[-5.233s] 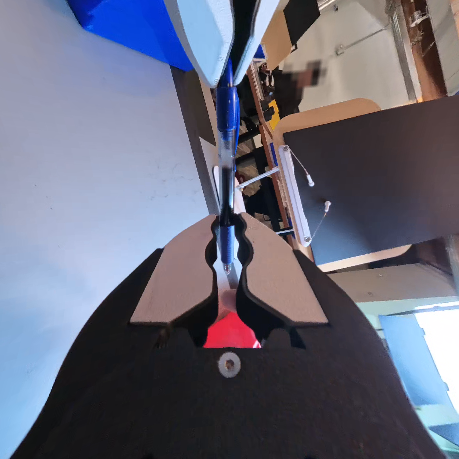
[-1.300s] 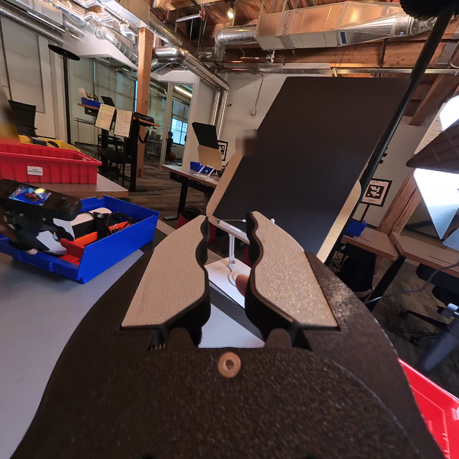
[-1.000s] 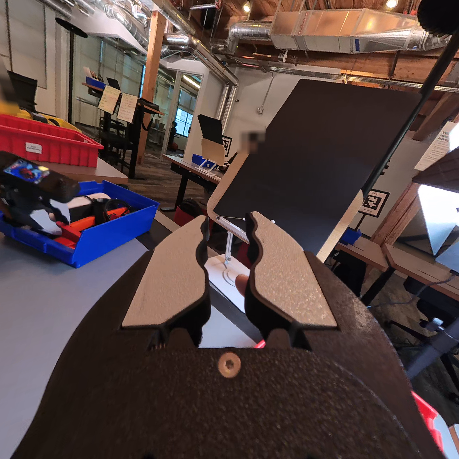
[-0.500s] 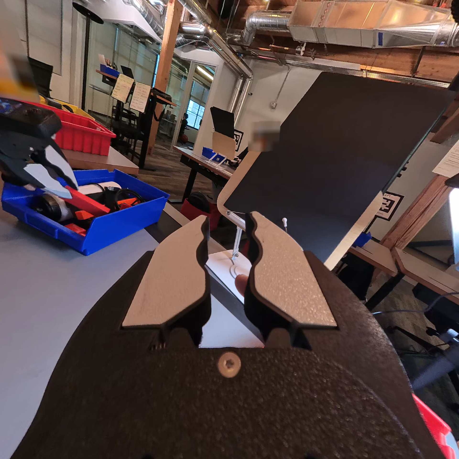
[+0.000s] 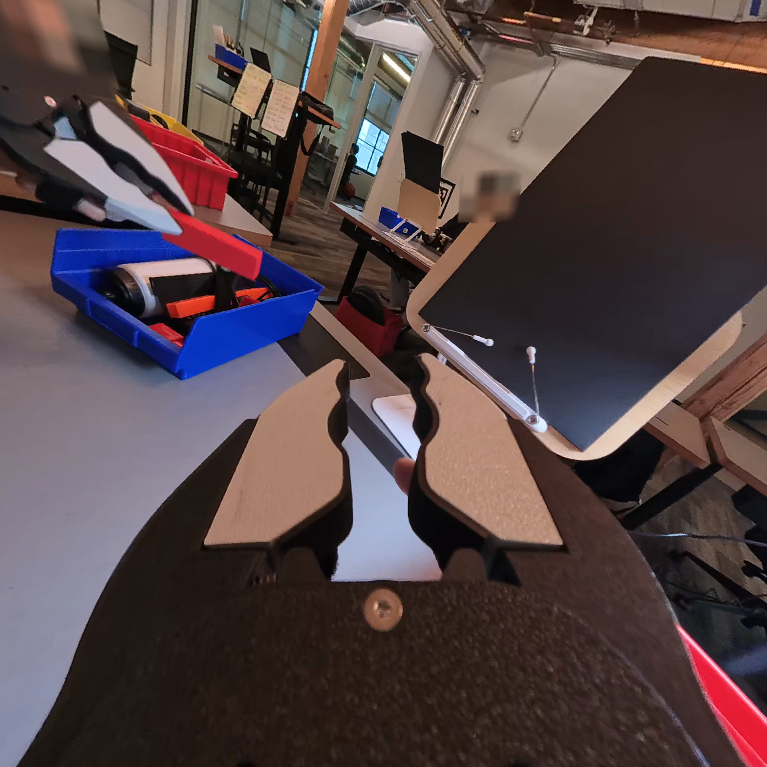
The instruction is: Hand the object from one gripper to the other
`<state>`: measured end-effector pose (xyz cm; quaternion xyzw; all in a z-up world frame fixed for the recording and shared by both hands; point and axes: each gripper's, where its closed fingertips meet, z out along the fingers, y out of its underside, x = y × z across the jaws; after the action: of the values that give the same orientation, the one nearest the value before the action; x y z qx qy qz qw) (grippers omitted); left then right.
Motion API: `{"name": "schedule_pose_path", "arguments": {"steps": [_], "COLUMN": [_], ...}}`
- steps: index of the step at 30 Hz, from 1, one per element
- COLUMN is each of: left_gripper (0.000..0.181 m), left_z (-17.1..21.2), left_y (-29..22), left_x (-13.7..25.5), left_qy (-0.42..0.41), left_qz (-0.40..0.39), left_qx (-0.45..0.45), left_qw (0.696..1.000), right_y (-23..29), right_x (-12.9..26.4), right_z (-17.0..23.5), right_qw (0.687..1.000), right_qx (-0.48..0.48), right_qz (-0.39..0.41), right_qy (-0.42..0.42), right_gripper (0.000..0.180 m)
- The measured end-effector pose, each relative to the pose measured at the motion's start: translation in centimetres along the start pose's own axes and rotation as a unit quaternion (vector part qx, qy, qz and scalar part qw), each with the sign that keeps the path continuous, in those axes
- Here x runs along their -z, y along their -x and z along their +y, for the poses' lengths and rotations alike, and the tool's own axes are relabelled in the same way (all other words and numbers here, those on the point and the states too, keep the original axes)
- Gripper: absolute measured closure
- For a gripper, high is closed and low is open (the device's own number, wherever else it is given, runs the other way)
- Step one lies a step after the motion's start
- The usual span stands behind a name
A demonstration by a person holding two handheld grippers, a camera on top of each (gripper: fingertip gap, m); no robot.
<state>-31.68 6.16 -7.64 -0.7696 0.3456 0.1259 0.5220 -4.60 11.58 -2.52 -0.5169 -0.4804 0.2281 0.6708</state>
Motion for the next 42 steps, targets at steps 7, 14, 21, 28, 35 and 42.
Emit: {"name": "schedule_pose_path", "arguments": {"steps": [7,14,21,28,35,42], "left_gripper": [0.164,0.164,0.164,0.165,0.165,0.163], "left_z": [-8.6,-14.4,-17.5,-17.5,-16.0,-13.8], "left_y": [-3.2,-7.5,-11.5,-13.7,-15.3,-15.6], "left_x": [2.2,4.0,4.4,2.6,0.6,-1.5], "left_qy": [-0.158,-0.272,-0.341,-0.363,-0.334,-0.263], "left_qz": [0.025,0.080,0.161,0.265,0.305,0.321], "left_qx": [0.000,0.025,0.079,0.174,0.176,0.184], "left_qw": [0.987,0.959,0.923,0.876,0.874,0.891], "right_y": [3.2,7.6,10.1,9.8,9.5,9.7], "right_x": [-0.1,0.5,-0.1,-0.1,-1.1,-2.1], "right_z": [-1.1,-3.0,-3.8,-4.9,-3.1,0.4], "right_qw": [0.996,0.975,0.955,0.929,0.953,0.989], "right_qx": [-0.020,-0.046,-0.129,-0.232,-0.198,-0.007], "right_qz": [-0.079,-0.190,-0.233,-0.238,-0.210,-0.145], "right_qy": [-0.040,-0.102,-0.130,-0.162,-0.097,0.031], "right_gripper": [0.150,0.150,0.140,0.146,0.156,0.163]}}
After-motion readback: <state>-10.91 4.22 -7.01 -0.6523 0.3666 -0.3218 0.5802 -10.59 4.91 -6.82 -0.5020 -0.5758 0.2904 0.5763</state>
